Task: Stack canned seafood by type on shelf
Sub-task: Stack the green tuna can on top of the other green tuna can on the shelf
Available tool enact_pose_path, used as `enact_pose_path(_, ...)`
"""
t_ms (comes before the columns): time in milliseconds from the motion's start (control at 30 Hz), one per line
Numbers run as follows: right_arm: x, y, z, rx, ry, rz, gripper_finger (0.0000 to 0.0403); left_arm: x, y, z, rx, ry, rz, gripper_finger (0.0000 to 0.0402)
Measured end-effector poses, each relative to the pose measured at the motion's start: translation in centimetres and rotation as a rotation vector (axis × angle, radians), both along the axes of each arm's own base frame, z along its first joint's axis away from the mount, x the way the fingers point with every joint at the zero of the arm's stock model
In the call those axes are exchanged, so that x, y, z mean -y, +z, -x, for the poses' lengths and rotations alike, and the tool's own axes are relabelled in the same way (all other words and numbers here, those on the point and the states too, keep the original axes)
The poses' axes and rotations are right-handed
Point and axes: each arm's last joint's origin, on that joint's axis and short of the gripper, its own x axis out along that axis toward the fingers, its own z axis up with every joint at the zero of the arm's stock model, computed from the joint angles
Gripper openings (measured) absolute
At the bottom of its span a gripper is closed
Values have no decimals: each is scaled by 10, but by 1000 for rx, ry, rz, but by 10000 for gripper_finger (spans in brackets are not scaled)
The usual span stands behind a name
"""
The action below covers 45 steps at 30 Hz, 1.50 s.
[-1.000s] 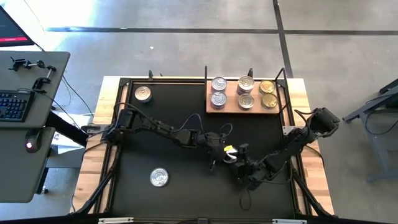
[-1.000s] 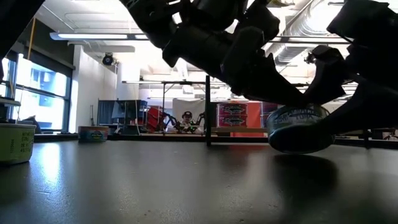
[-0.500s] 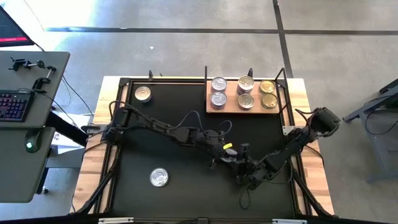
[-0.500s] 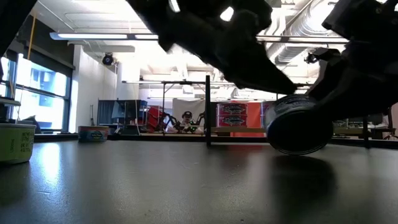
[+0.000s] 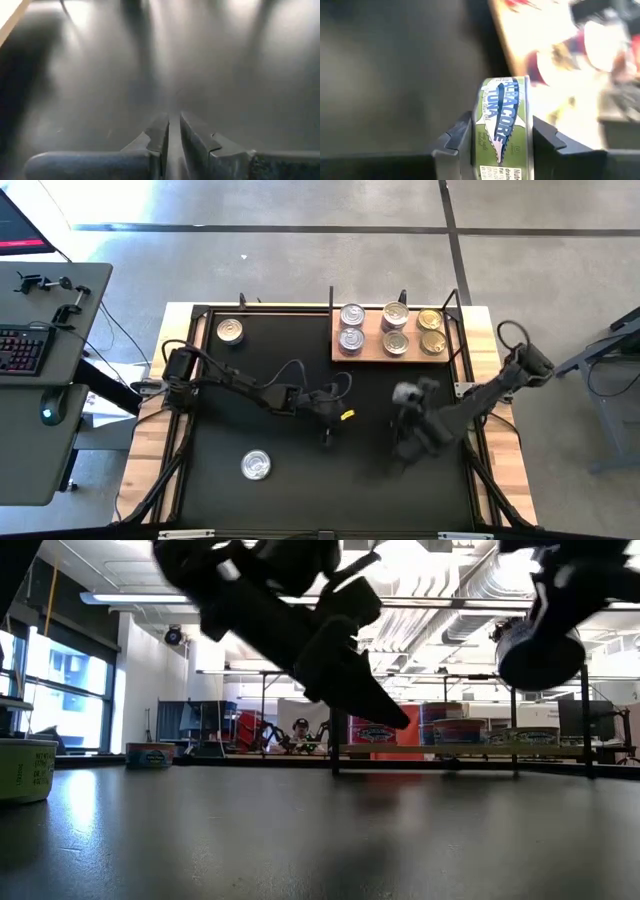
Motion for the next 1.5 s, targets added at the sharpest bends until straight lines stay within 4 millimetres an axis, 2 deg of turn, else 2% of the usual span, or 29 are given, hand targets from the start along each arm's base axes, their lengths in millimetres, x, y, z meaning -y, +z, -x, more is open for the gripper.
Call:
enact_pose_path(167, 58, 22, -2, -155, -52, 42, 117, 10, -7, 11, 180, -20, 47, 37)
enact_pose_path(333, 126, 31, -1, -229, -141, 29, 117, 18, -9, 17, 221, -51, 42, 37)
enact_pose_path(467, 174, 32, -2, -187, -265, 10, 117, 24, -9, 18, 222, -88, 3, 37)
enact_pose_path(633, 217, 28, -3, -196, -315, 11, 117, 31, -9, 19, 225, -125, -31, 37)
enact_pose_path(867, 247, 26, 5, -265, -312, 18, 117, 45, -9, 23, 228, -173, -51, 37)
enact_pose_path(1033, 258, 25, 11, -299, -307, 1, 117, 52, -9, 25, 230, -204, -72, 37)
enact_pose_path(1267, 273, 26, 16, -267, -346, 2, 117, 51, -13, 27, 215, -204, -63, 37)
enact_pose_path(1400, 279, 8, 24, -306, -346, -30, 117, 50, -17, 32, 220, -196, -41, 37)
enact_pose_path(1500, 280, -6, 26, -357, -331, 31, 117, 49, -20, 34, 218, -190, -29, 37)
